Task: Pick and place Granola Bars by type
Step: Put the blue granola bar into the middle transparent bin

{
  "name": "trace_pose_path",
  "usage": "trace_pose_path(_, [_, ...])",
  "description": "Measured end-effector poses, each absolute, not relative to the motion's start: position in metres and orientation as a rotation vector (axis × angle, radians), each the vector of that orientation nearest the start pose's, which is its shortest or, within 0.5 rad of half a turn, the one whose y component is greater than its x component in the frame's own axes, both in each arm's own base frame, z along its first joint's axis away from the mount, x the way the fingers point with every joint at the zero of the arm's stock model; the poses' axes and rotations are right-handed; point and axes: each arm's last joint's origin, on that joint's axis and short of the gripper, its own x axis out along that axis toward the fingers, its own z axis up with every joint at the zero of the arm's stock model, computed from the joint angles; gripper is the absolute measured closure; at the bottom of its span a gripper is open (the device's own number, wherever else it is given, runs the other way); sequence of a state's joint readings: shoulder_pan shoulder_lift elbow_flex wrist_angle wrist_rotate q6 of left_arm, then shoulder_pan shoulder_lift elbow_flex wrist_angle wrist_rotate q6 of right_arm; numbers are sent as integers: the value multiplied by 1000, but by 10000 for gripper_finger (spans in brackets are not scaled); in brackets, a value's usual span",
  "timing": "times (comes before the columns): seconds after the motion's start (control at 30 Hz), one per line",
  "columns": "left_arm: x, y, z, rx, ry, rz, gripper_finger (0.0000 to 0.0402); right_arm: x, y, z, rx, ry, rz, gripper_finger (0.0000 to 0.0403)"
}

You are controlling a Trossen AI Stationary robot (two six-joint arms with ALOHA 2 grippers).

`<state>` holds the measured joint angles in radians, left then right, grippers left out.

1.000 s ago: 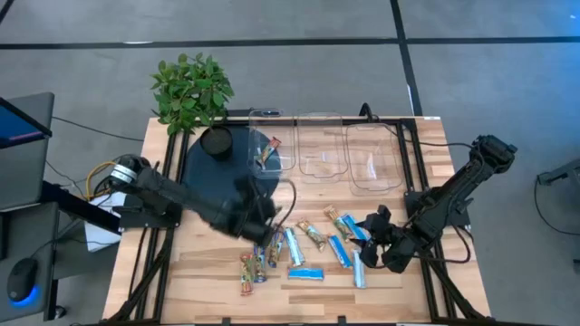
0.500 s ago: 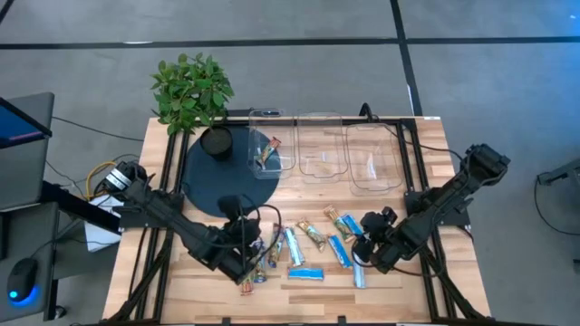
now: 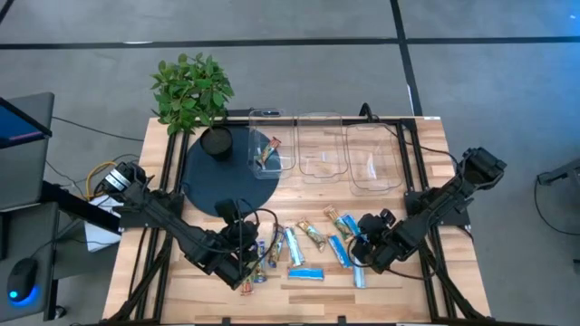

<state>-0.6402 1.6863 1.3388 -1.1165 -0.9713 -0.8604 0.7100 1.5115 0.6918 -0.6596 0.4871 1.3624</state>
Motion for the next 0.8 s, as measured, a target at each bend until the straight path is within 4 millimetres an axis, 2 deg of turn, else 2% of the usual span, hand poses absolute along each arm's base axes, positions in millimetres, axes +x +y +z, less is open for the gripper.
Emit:
trace_pose_path(0.4, [262, -165, 251, 288, 766, 644, 219, 187, 128, 122, 345, 1131, -654, 169])
trace_pose_path(0.8, [247, -153, 209, 298, 811, 709, 219, 186, 128, 123, 337, 1129, -656, 308])
